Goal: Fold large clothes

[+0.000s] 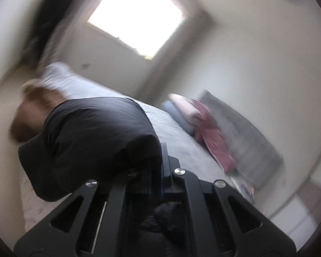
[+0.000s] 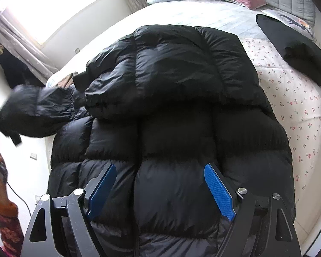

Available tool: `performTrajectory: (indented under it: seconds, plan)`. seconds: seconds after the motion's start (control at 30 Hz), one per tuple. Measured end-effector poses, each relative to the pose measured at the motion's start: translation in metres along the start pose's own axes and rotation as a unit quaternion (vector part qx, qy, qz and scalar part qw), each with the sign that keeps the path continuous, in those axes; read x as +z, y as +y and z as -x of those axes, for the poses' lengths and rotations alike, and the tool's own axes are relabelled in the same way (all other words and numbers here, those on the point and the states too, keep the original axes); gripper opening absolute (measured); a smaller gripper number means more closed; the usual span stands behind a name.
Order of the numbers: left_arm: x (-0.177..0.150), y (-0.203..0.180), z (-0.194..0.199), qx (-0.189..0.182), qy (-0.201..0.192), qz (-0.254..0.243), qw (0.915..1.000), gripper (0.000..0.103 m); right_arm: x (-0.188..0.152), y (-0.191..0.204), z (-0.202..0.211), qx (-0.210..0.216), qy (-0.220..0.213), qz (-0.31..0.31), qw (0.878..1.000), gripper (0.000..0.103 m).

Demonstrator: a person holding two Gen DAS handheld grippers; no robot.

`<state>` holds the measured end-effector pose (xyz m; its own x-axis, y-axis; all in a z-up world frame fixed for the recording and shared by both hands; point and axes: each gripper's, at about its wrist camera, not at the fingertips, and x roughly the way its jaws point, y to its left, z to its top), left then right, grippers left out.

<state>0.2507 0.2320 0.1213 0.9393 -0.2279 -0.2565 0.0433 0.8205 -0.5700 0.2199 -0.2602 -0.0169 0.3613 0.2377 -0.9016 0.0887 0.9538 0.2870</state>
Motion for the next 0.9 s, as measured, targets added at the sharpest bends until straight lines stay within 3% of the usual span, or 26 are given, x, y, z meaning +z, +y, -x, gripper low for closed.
performTrajectory:
  seconds: [0.13,0.27,0.37,0.43,0.5,0.57,0.6,0.63,0.7,0.77,0.83,0.9]
  plan:
    - [-0.01,-0.094,-0.024,-0.065,0.03,-0.082,0.994,0.006,0.007,-0.004,-0.001,0.01,-0.005,-0.007,1.0,0.085]
    - [-0.051,-0.174,-0.061,-0.114,0.081,-0.148,0.9792,0.006,0.012,-0.014,0.003,0.02,-0.015,-0.016,1.0,0.085]
    - [-0.103,-0.216,-0.098,-0.14,0.147,-0.182,0.9622,0.006,0.014,-0.026,0.008,0.021,-0.023,-0.025,0.999,0.085]
    - [-0.147,-0.234,-0.126,-0.157,0.2,-0.2,0.9462,0.008,0.015,-0.04,0.012,0.017,-0.029,-0.035,0.999,0.085]
    - [-0.18,-0.236,-0.149,-0.166,0.247,-0.211,0.931,0.016,0.016,-0.054,0.017,0.011,-0.034,-0.044,0.998,0.085]
    - [-0.219,-0.23,-0.173,-0.171,0.304,-0.213,0.9128,0.033,0.017,-0.068,0.021,0.004,-0.04,-0.054,0.998,0.085]
    - [-0.239,-0.221,-0.187,-0.165,0.339,-0.208,0.9024,0.04,0.018,-0.075,0.024,0.0,-0.042,-0.059,0.997,0.085]
    - [-0.255,-0.21,-0.194,-0.15,0.358,-0.209,0.8976,0.043,0.019,-0.081,0.026,-0.002,-0.045,-0.063,0.997,0.085]
    - [-0.269,-0.208,-0.185,-0.147,0.353,-0.219,0.8978,0.044,0.023,-0.086,0.031,-0.003,-0.051,-0.062,0.997,0.085]
    - [-0.266,-0.204,-0.175,-0.169,0.352,-0.203,0.898,0.053,0.032,-0.082,0.034,0.0,-0.056,-0.051,0.997,0.085]
    - [-0.259,-0.202,-0.163,-0.199,0.357,-0.181,0.8945,0.07,0.044,-0.075,0.037,0.012,-0.062,-0.039,0.997,0.085]
    - [-0.251,-0.205,-0.145,-0.22,0.344,-0.191,0.8927,0.076,0.06,-0.06,0.038,0.04,-0.074,-0.027,0.996,0.085]
